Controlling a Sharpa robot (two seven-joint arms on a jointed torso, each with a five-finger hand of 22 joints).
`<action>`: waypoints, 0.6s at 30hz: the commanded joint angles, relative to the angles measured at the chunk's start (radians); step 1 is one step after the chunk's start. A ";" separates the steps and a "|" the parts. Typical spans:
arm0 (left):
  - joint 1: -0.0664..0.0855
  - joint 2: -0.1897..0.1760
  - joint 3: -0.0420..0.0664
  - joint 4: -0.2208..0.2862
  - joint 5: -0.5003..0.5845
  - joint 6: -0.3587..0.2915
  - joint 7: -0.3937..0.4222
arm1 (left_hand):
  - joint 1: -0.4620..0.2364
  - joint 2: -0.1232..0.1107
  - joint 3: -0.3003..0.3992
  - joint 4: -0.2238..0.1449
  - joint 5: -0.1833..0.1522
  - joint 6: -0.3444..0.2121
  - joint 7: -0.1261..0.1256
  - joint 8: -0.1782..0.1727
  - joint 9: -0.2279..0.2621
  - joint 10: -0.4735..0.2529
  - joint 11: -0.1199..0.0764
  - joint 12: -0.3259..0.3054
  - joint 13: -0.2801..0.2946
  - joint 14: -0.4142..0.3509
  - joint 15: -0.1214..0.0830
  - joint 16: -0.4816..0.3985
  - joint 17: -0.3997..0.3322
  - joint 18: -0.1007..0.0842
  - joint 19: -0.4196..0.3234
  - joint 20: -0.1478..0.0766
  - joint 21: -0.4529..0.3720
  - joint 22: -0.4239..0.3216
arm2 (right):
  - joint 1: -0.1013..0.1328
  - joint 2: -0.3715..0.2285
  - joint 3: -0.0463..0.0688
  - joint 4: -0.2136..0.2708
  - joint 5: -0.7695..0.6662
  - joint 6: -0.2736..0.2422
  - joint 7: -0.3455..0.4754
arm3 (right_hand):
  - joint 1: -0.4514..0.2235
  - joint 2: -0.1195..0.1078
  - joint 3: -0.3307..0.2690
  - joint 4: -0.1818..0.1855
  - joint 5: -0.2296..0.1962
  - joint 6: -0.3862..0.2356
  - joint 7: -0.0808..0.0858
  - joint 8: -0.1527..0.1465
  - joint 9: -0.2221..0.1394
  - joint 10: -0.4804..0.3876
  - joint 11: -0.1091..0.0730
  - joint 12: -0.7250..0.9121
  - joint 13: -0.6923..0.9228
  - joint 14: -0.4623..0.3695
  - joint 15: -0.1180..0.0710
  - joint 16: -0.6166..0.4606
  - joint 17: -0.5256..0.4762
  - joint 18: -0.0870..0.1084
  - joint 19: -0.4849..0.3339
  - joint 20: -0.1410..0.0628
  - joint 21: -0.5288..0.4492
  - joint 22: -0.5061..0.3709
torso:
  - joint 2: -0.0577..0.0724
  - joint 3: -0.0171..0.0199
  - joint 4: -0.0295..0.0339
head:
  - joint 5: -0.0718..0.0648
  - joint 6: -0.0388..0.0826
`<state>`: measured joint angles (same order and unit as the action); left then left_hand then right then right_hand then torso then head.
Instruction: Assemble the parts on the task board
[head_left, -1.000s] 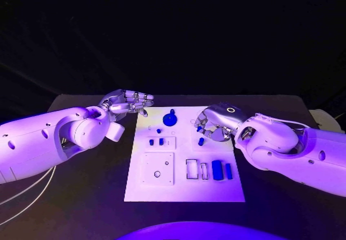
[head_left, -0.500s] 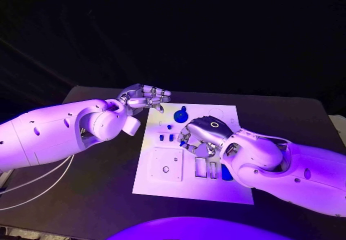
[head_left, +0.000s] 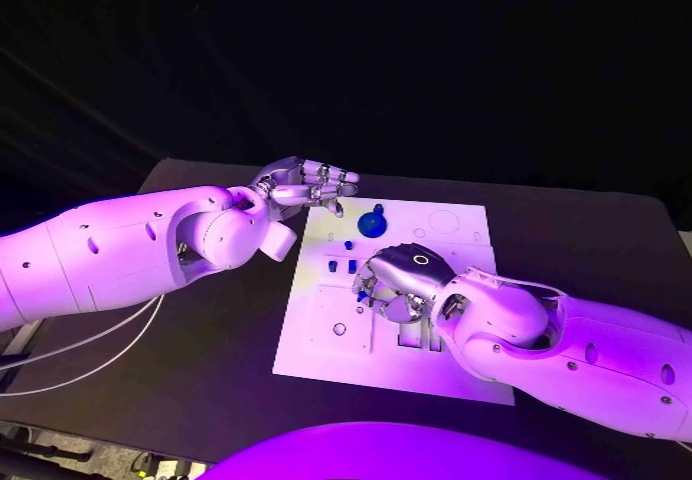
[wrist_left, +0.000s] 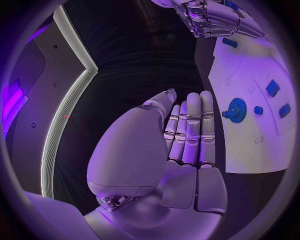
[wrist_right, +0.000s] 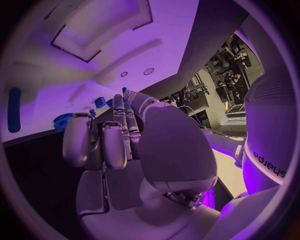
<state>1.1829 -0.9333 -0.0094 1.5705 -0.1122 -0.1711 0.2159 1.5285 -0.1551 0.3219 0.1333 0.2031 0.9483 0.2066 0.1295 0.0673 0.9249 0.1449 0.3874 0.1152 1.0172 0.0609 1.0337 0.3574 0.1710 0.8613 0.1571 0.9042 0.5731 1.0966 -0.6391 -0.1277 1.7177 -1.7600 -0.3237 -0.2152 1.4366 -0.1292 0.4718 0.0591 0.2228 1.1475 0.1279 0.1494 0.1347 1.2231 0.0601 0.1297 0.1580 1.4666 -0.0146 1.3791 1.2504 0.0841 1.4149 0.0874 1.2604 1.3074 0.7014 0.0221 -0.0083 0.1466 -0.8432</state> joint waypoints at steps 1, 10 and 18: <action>0.001 0.003 0.001 0.004 0.006 0.003 0.012 | -0.002 0.006 -0.001 -0.007 0.000 -0.007 0.002 0.001 -0.001 -0.006 -0.001 0.004 0.001 -0.004 0.005 -0.005 -0.002 0.013 -0.003 0.000 -0.006 -0.001 | -0.004 0.005 -0.001 -0.008 0.001 0.027 0.010 | -0.014 0.001 0.002 -0.004 0.005 0.005 -0.001 0.002 0.001 0.004 0.000 -0.006 0.000 0.047 -0.004 0.005 0.000 -0.015 0.005 -0.001 0.002 0.094 | 0.000 -0.0003 0.0009 | 0.004 -0.007; 0.001 0.003 0.001 0.004 0.006 0.007 0.008 | -0.002 0.006 -0.001 -0.007 0.000 -0.007 0.002 0.001 -0.001 -0.006 -0.001 0.004 0.001 -0.004 0.005 -0.005 -0.002 0.013 -0.003 0.000 -0.006 -0.001 | -0.009 0.007 -0.004 -0.016 0.005 0.047 0.013 | -0.016 0.001 0.002 -0.004 0.006 0.005 -0.001 0.002 0.001 0.004 0.000 -0.007 0.000 0.047 -0.004 0.005 0.000 -0.015 0.004 -0.001 0.001 0.094 | -0.001 0.0000 0.0001 | 0.011 -0.013; 0.001 0.003 0.001 0.003 0.006 0.011 0.006 | -0.002 0.006 -0.001 -0.007 0.000 -0.007 0.002 0.001 -0.001 -0.006 -0.001 0.004 0.001 -0.004 0.005 -0.005 -0.002 0.013 -0.003 0.000 -0.006 -0.001 | -0.012 0.006 -0.005 -0.019 0.006 0.058 0.015 | -0.016 0.002 0.002 -0.004 0.006 0.005 -0.001 0.002 0.001 0.004 0.000 -0.007 0.000 0.047 -0.004 0.005 -0.001 -0.015 0.004 -0.001 0.001 0.094 | -0.001 0.0007 -0.0002 | 0.011 -0.015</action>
<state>1.1828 -0.9327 -0.0094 1.5713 -0.1110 -0.1705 0.2147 1.5286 -0.1551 0.3220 0.1333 0.2031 0.9483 0.2066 0.1295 0.0673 0.9250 0.1449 0.3873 0.1152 1.0171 0.0608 1.0338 0.3575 0.1710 0.8613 0.1571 0.9042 0.5732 1.0860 -0.6334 -0.1322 1.6996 -1.7531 -0.2871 -0.2085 1.4275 -0.1281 0.4716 0.0591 0.2226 1.1450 0.1297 0.1462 0.1351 1.2231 0.0602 0.1261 0.1584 1.4666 -0.0145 1.3791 1.2502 0.0841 1.4149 0.0874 1.2603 1.3081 0.7009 0.0221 -0.0081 0.1568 -0.8569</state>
